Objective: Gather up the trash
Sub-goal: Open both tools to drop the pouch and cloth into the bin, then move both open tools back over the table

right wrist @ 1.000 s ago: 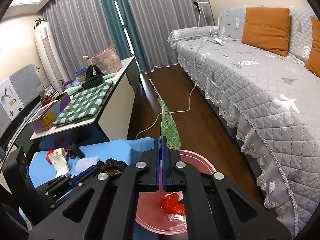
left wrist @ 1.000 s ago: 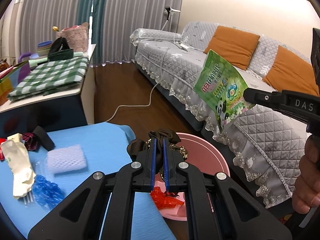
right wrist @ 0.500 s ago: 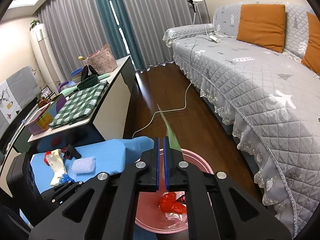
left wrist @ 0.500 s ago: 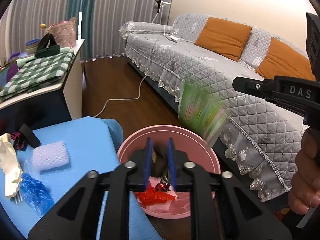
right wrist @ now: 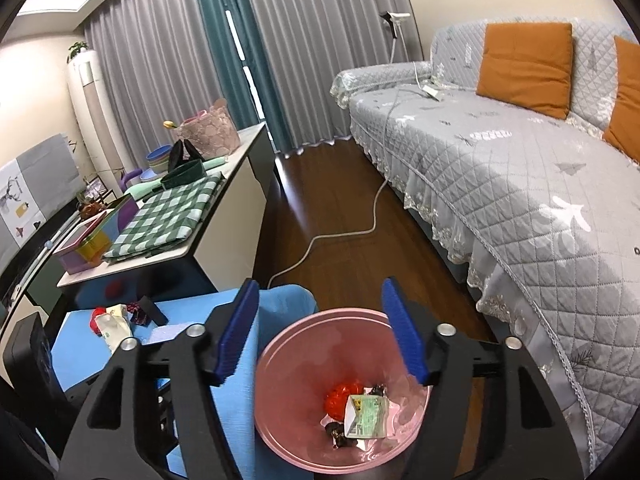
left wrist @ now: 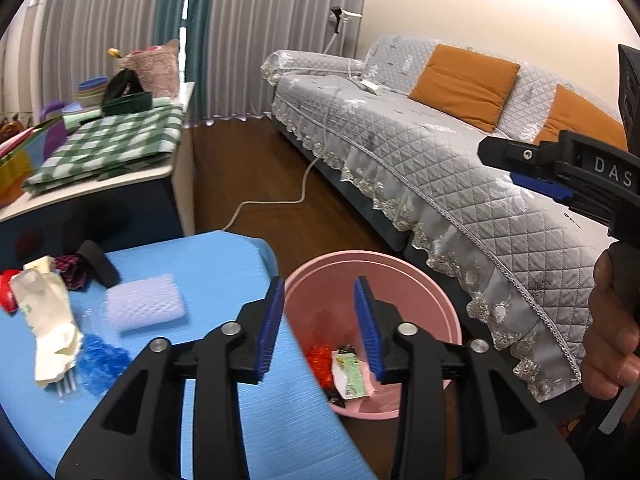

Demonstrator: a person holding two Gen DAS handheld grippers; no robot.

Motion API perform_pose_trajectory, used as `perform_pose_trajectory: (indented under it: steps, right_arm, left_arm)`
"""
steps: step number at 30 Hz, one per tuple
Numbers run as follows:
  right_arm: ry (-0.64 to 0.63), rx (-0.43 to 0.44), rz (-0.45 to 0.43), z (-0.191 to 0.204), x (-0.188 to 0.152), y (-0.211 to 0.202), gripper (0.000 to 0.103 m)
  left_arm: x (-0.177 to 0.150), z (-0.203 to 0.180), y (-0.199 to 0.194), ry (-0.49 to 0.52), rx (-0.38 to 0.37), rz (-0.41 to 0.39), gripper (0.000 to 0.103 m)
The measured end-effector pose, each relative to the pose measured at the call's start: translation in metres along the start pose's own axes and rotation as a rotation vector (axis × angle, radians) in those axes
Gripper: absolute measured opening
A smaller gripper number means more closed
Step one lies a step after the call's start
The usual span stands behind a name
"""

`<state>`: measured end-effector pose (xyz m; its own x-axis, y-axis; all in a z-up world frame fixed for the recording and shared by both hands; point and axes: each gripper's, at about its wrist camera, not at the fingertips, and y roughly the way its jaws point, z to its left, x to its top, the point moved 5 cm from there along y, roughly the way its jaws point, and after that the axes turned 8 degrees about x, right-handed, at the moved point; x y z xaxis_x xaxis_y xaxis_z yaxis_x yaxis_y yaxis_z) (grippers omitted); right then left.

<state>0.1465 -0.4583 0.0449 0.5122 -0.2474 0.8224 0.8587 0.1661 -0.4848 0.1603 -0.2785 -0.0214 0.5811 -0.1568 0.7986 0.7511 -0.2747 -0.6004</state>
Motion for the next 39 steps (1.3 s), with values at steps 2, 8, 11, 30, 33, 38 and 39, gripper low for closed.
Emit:
perform_pose_trajectory:
  steps: [2,8,11,30,33,38,39]
  right_arm:
    - [-0.022,-0.007,-0.023,0.007,0.001,-0.003,0.071]
    - [-0.082,0.026,-0.068,0.031,0.003,-0.007,0.085]
    - [-0.115,0.017,-0.088,0.043,0.003,-0.008,0.092]
    - [-0.17,0.067,-0.075,0.098,-0.013,0.004,0.096]
    - [-0.176,0.095,-0.062,0.108,-0.016,0.007,0.096]
    - [-0.19,0.126,-0.033,0.128,-0.025,0.017,0.094]
    - [-0.193,0.136,-0.023,0.133,-0.027,0.02,0.094]
  left_arm:
    - [0.0,0.01,-0.006,-0.01,0.016,-0.009,0.045]
    - [-0.001,0.036,-0.027,-0.026,0.069,-0.051,0.069]
    - [-0.002,0.051,-0.037,-0.034,0.096,-0.075,0.077]
    - [-0.011,0.149,-0.094,-0.128,0.274,-0.16,0.094]
    - [-0.01,0.169,-0.104,-0.145,0.308,-0.178,0.094]
    - [-0.004,0.206,-0.12,-0.172,0.362,-0.195,0.094]
    - [-0.003,0.212,-0.122,-0.178,0.364,-0.194,0.094]
